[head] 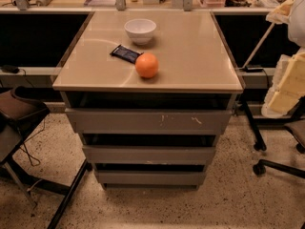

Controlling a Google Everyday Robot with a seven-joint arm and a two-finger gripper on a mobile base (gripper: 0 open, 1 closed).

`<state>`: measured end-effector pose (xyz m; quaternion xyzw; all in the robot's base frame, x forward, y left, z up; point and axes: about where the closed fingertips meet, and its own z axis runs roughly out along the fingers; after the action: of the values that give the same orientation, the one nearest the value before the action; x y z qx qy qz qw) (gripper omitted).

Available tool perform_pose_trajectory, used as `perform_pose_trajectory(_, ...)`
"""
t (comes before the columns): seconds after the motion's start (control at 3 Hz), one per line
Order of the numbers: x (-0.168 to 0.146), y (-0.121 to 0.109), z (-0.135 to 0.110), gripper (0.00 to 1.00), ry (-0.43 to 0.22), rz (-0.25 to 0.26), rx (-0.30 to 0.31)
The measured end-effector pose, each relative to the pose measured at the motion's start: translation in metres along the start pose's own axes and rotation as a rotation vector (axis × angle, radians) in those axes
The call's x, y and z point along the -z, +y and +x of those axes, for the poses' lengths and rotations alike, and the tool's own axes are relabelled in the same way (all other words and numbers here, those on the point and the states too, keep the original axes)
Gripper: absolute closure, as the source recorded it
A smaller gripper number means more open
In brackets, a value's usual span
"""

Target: Open middle drawer

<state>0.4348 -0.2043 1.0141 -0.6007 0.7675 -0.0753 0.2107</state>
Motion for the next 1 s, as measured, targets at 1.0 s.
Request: perform_pose_trajectory(1.0,-0.083,0.013,0.041,0.0,-0.029,-0.094,-0.048)
